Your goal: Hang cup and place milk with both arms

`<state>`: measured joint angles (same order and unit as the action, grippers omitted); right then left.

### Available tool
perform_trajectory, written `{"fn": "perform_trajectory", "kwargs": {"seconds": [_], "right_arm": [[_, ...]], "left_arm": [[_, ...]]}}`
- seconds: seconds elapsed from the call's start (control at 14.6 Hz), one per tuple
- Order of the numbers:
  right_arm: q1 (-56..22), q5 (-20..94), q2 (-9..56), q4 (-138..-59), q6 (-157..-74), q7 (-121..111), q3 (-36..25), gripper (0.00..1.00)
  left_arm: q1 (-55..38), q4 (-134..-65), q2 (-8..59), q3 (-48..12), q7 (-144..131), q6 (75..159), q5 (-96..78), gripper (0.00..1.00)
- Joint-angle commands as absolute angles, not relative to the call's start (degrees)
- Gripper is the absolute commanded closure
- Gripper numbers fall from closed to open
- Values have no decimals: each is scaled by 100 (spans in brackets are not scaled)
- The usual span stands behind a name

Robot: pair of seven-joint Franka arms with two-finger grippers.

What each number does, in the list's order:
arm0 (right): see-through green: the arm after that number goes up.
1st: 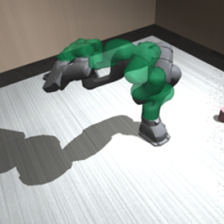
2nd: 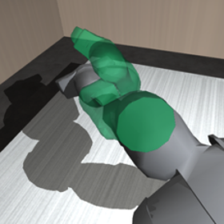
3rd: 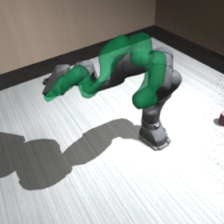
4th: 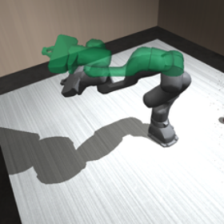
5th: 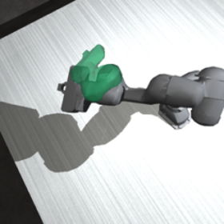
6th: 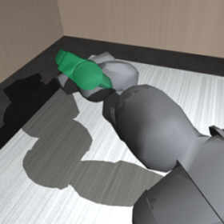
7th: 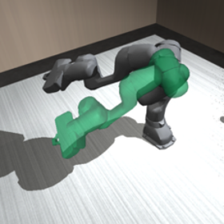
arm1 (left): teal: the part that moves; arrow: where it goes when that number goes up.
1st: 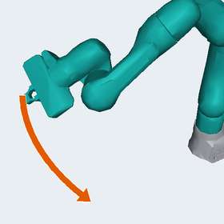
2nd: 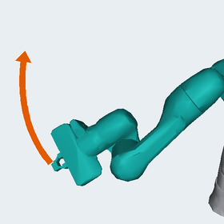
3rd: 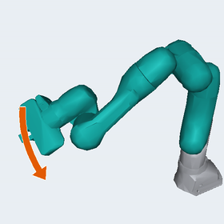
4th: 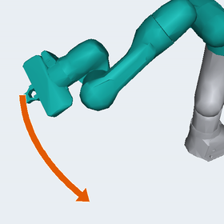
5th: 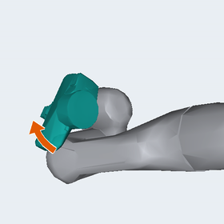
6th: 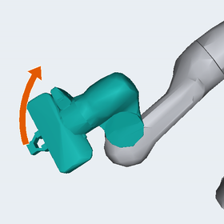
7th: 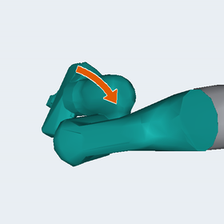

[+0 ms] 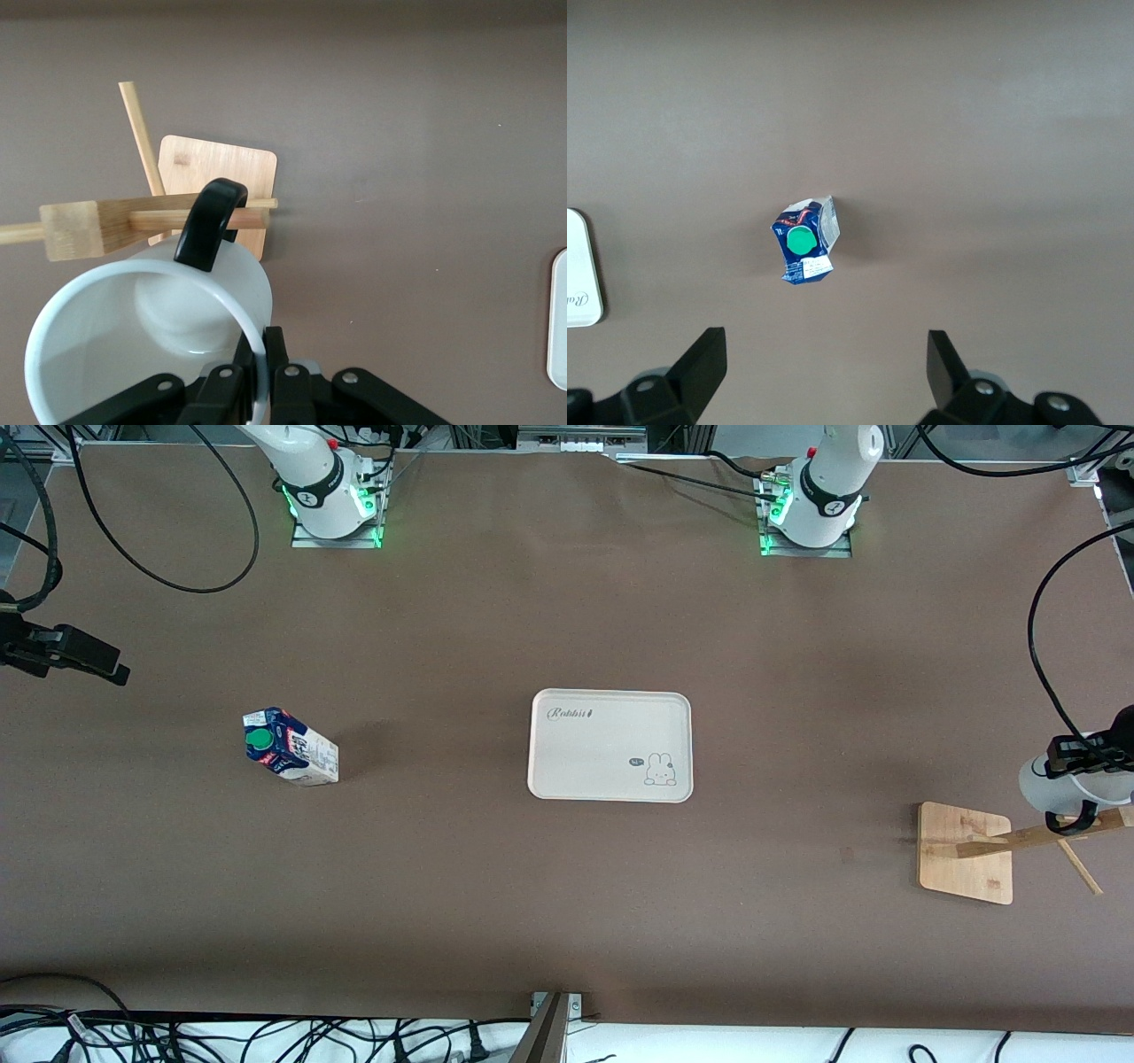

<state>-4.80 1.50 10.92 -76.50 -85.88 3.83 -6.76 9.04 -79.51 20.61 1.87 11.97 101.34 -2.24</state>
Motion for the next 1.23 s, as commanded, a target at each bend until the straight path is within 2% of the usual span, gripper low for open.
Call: {"fn": "perform_trajectory", "kwargs": {"seconds": [0.0,0.07,0.14,0.21,0.27,0.55,0.75,1.03,1.16], "right_arm": [[-378,167,1081,-7770,-8631,405,-606,0],[-361,167,1098,-7770,-8640,361,-615,0],[-308,176,1099,-7770,-8640,247,-615,0],[-221,193,1099,-7770,-8648,29,-615,0],[-194,193,1090,-7796,-8692,-191,-607,0],[-307,167,1072,-7787,-8719,-343,-571,0],[-369,88,1099,-7743,-8657,-369,-571,0],[-369,35,1107,-7734,-8657,-824,-589,0],[-369,26,1116,-7734,-8657,-914,-598,0]], "left_arm": [[879,-7927,2170,255,1572,10143,-316,100],[879,-8015,2188,316,1712,10143,-325,99],[879,-8085,2197,334,1740,10160,-325,78],[879,-8129,2232,334,1740,10238,-325,15],[879,-8191,2250,334,1732,10422,-334,0],[870,-8113,2189,334,1696,10407,-343,0],[661,-8086,2005,281,1661,9995,-343,0],[71,-8270,1408,272,1337,9775,-255,0],[-218,-8612,1056,273,777,9677,-237,0]]}}
